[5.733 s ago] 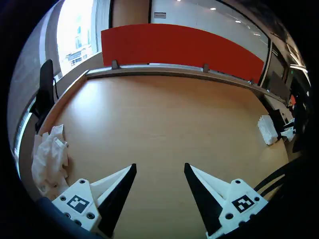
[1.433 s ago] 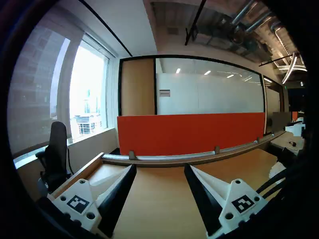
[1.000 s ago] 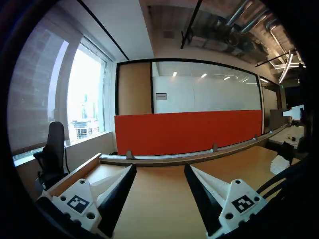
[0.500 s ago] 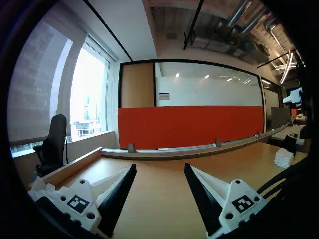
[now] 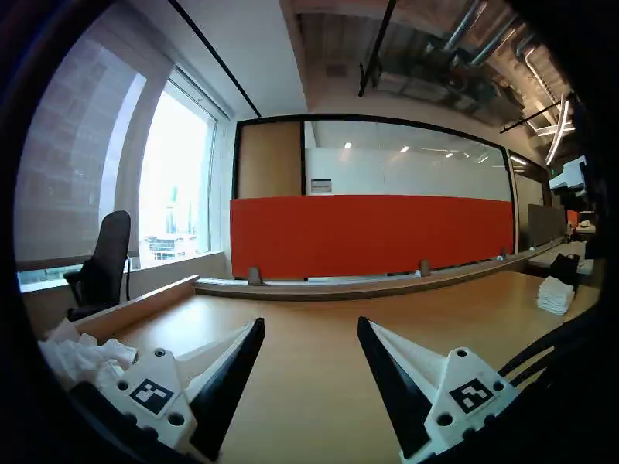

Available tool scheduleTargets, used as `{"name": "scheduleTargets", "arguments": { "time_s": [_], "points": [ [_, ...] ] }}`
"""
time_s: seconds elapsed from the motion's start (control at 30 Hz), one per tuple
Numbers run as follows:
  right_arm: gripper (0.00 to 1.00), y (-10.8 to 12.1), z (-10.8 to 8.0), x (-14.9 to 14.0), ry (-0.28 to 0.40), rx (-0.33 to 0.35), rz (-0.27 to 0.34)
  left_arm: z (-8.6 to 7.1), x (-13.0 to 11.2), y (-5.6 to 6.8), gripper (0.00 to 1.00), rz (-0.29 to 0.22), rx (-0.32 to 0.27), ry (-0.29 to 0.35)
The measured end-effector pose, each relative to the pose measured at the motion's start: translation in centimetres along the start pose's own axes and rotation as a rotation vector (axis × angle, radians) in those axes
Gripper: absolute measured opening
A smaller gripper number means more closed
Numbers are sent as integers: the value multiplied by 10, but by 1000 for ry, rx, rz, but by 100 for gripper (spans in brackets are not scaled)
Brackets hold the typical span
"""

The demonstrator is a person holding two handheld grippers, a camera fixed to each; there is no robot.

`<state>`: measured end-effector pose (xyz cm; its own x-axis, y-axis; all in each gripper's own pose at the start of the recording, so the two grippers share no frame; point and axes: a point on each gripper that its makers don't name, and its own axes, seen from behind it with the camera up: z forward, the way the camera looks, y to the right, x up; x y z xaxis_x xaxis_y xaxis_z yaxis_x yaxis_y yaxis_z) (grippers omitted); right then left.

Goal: Fold towel

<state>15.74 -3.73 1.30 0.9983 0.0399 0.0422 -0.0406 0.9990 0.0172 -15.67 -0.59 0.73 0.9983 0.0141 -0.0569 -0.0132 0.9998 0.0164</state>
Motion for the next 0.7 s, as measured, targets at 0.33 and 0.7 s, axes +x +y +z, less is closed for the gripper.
{"name": "scheduleTargets", "arguments": {
  "time_s": [0.33, 0.7],
  "points": [
    [96, -3, 4, -15, -6, 9, -18, 0, -18, -2, 88, -4, 19, 7],
    [96, -6, 8, -27, -23, 15, -18, 0, -33, -2, 88, -9, 30, 2]
  ]
}}
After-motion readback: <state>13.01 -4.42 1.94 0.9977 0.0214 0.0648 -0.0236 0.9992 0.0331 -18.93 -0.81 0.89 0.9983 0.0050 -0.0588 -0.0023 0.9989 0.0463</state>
